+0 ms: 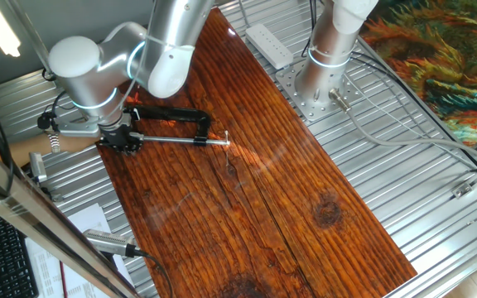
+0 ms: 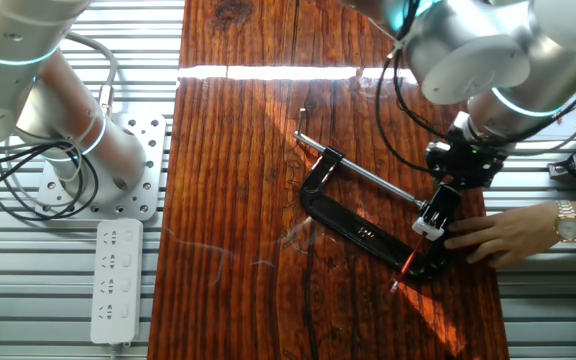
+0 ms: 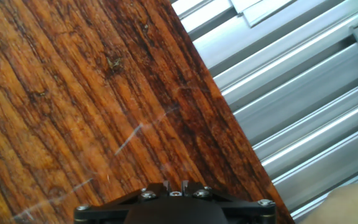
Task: Sharpen the pencil with a pencil sharpener
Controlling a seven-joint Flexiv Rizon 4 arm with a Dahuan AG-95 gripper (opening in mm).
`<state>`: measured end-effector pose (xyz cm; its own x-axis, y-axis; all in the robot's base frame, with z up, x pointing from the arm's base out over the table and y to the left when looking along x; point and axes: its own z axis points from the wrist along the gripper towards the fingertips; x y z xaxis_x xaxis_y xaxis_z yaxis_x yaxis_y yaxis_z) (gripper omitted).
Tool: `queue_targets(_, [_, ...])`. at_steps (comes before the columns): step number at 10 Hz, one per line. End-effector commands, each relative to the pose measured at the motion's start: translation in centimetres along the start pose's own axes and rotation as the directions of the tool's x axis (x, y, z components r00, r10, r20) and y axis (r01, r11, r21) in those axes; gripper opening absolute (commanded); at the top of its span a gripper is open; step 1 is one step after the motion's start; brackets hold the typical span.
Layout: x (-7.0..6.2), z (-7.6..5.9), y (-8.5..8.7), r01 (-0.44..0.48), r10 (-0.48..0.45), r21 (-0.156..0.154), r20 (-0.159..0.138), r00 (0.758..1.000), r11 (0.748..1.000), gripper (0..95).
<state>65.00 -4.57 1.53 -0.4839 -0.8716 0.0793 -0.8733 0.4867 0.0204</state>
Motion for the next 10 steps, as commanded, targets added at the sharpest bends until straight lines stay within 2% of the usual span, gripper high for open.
queue_targets(1, [0.6,-0.1,-0.2,0.024,-0.024,0.007,-0.001,1.000,1.000,0.0])
queue_targets(4, [0.4,-0.4,-0.7,0.022,-0.022,0.011,0.010,1.000,1.000,0.0])
queue_targets(8, [0.7,-0.2,-0.9,0.025,-0.025,0.018,-0.002,1.000,1.000,0.0])
queue_targets(10, [0.6,-0.4,-1.3,0.031,-0.031,0.018,0.004,1.000,0.999,0.0])
